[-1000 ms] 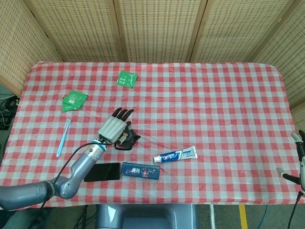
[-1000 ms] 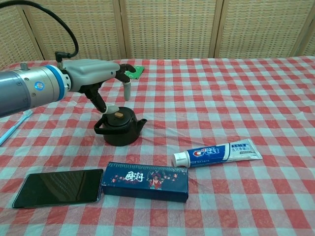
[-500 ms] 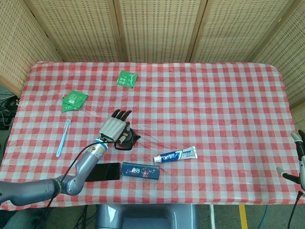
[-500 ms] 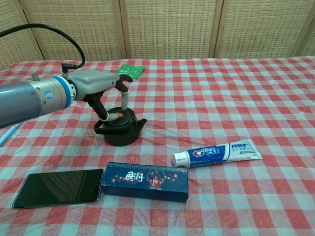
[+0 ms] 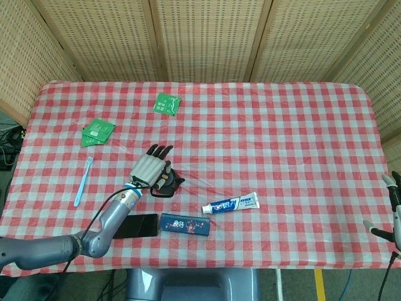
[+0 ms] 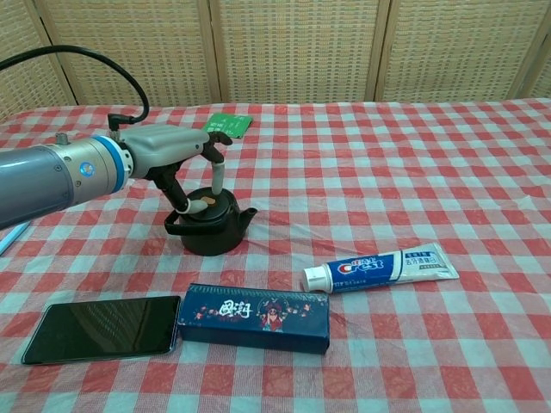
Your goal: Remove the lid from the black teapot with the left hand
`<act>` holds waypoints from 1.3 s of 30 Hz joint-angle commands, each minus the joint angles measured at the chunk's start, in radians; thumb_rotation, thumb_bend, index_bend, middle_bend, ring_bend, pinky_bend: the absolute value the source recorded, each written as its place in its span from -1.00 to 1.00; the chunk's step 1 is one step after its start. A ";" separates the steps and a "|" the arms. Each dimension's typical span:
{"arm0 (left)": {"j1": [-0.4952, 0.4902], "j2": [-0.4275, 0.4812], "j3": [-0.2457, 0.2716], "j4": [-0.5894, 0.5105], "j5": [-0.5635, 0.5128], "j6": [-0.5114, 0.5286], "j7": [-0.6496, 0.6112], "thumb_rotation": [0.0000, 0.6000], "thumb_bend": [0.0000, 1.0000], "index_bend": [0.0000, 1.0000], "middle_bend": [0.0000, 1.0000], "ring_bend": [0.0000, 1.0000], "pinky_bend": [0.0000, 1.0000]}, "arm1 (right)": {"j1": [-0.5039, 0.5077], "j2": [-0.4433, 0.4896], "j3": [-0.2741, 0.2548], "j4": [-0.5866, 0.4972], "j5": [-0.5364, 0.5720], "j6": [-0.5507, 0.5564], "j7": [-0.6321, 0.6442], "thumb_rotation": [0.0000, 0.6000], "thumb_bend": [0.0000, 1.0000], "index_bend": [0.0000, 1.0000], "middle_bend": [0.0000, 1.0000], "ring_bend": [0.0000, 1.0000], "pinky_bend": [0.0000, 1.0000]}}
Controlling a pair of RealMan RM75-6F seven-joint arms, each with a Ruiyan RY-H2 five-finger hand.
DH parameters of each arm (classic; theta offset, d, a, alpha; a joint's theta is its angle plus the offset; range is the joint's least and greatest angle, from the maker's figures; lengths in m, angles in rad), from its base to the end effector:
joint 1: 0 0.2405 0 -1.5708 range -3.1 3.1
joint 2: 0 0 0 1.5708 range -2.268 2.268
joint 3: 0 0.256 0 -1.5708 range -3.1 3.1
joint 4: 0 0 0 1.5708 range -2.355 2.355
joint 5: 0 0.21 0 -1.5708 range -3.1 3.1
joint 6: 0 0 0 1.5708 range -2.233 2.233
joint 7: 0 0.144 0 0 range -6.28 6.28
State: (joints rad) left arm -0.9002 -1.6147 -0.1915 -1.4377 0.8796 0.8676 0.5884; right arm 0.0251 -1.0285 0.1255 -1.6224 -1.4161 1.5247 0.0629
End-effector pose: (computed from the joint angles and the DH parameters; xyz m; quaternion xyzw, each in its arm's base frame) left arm -0.1111 0.3630 -0.0450 -0.7890 -0.3416 -0.3033 0.4108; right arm -0.3265 -0.1765 0.2087 0.5358 -0.3793 0.3921 0.6444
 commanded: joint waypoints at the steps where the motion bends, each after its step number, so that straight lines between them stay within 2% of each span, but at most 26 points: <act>1: -0.003 -0.003 0.004 0.002 -0.006 0.005 0.004 1.00 -0.33 -0.07 -1.00 -1.00 -1.00 | 0.000 0.001 0.001 0.001 0.001 0.000 0.003 1.00 -1.00 -0.90 -1.00 -1.00 -1.00; 12: -0.017 -0.016 0.015 0.018 -0.026 0.009 -0.004 1.00 -0.32 0.04 -1.00 -1.00 -1.00 | 0.001 0.001 0.000 0.002 0.000 -0.004 0.008 1.00 -1.00 -0.90 -1.00 -1.00 -1.00; 20: -0.021 -0.024 0.020 0.024 -0.038 0.020 -0.006 1.00 -0.30 0.38 -1.00 -1.00 -1.00 | 0.001 0.003 0.000 0.002 -0.001 -0.005 0.012 1.00 -1.00 -0.90 -1.00 -1.00 -1.00; 26: -0.016 -0.011 0.015 0.004 -0.008 0.045 -0.029 1.00 -0.30 0.39 -1.00 -1.00 -1.00 | 0.000 0.004 -0.001 0.002 -0.003 -0.002 0.015 1.00 -1.00 -0.90 -1.00 -1.00 -1.00; 35: 0.005 0.084 -0.040 -0.107 0.027 0.102 -0.098 1.00 -0.30 0.40 -1.00 -1.00 -1.00 | 0.000 0.004 -0.003 -0.001 -0.008 0.000 0.012 1.00 -1.00 -0.90 -1.00 -1.00 -1.00; 39: 0.021 0.124 -0.052 -0.108 0.010 0.103 -0.131 1.00 -0.30 0.41 -1.00 -1.00 -1.00 | -0.002 0.004 -0.005 -0.004 -0.012 0.004 0.011 1.00 -1.00 -0.90 -1.00 -1.00 -1.00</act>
State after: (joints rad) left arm -0.8861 -1.5004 -0.2388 -1.5484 0.8968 0.9691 0.4673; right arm 0.0232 -1.0242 0.1210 -1.6259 -1.4282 1.5282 0.0742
